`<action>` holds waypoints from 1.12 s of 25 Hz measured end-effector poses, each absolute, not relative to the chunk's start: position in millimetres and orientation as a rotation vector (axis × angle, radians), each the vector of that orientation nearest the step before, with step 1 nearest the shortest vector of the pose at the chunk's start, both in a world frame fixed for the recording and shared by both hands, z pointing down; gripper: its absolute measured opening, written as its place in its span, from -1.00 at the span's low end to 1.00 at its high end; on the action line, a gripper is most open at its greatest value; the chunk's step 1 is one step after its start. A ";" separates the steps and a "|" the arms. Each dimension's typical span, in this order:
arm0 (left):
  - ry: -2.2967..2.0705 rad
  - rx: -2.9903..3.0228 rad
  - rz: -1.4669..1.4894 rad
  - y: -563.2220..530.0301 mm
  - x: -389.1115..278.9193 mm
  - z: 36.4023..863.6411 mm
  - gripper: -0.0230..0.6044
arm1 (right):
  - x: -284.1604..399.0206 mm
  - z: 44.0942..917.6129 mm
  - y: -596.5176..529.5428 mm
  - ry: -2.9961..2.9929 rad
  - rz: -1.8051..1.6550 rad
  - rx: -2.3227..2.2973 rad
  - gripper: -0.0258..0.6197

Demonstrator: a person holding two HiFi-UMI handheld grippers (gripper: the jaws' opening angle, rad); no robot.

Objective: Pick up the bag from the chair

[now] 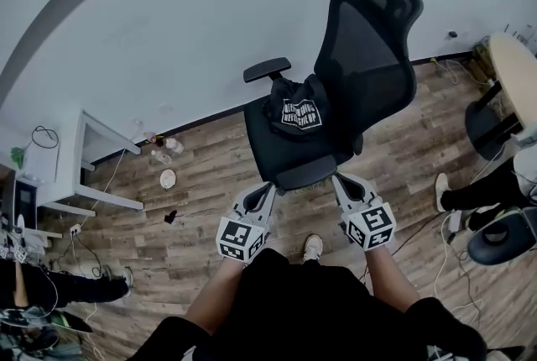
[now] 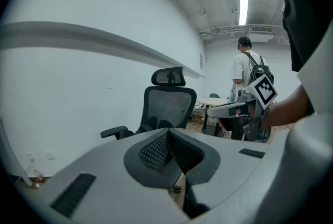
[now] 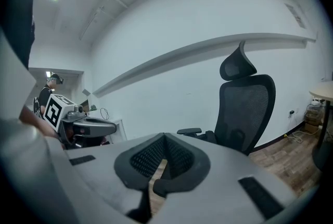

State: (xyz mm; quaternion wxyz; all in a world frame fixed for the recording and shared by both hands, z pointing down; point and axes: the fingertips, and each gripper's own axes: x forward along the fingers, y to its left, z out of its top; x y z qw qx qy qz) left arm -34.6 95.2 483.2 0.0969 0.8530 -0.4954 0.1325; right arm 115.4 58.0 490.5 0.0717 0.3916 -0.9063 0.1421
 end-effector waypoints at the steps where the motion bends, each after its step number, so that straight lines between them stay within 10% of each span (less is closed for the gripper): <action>1: -1.471 2.523 0.392 92.7 -35.4 482.8 -0.86 | 115.6 490.3 56.0 -2.725 0.426 1.174 -0.86; 28: -1.444 2.464 0.339 -67.6 -119.5 514.3 -0.86 | 23.0 503.1 -100.5 -2.647 0.407 1.112 -0.86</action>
